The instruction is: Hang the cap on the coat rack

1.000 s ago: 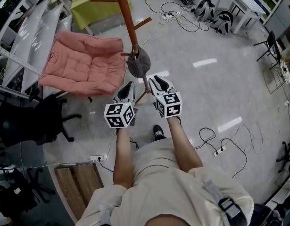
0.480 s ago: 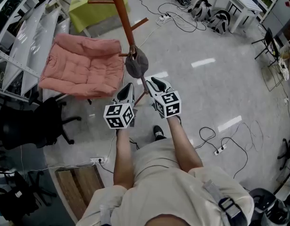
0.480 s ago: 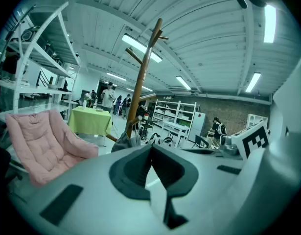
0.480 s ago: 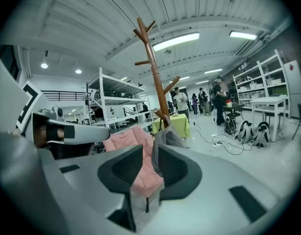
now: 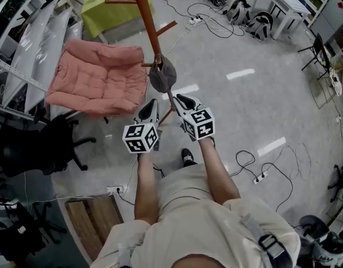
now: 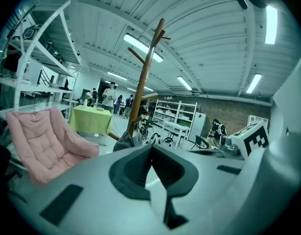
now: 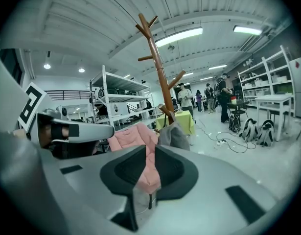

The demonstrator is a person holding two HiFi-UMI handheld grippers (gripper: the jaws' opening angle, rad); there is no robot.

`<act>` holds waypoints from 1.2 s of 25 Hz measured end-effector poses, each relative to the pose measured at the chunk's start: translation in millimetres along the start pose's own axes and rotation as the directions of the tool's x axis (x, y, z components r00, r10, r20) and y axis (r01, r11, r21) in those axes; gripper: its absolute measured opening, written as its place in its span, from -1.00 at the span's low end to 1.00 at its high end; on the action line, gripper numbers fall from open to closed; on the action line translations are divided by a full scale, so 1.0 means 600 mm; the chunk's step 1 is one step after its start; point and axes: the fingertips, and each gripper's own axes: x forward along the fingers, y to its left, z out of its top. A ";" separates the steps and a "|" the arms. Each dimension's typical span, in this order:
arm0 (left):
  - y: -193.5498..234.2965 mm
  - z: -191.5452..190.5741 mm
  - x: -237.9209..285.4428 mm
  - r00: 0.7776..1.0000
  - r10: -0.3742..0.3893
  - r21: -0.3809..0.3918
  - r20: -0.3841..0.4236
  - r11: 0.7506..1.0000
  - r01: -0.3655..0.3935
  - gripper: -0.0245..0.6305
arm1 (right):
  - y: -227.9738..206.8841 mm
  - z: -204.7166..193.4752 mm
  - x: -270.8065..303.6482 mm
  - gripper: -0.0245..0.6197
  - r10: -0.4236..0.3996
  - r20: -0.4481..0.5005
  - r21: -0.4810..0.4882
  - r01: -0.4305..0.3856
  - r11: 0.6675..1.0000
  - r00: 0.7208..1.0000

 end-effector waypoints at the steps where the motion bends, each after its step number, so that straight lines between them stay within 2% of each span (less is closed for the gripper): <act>1: 0.002 -0.001 -0.001 1.000 0.003 -0.002 0.000 1.000 -0.003 -0.91 | 0.000 0.000 0.000 -0.76 -0.002 0.000 0.000 0.002 1.000 1.000; 14: 0.018 0.004 -0.005 1.000 0.009 -0.017 0.019 1.000 -0.009 -0.91 | 0.011 -0.005 0.005 -0.90 0.017 -0.006 0.000 -0.017 1.000 1.000; 18: 0.013 0.005 0.002 1.000 0.009 -0.010 0.021 1.000 -0.008 -0.91 | 0.004 0.005 0.000 -0.91 0.019 0.014 0.004 -0.019 1.000 1.000; 22: 0.009 0.006 0.008 1.000 0.005 -0.007 0.021 1.000 -0.005 -0.91 | -0.007 0.002 0.001 -0.91 0.005 -0.015 -0.002 -0.005 1.000 1.000; 30: 0.012 0.003 0.011 1.000 0.011 -0.002 0.010 1.000 -0.011 -0.90 | -0.011 0.014 0.005 -0.90 0.041 -0.032 0.023 -0.040 0.999 0.999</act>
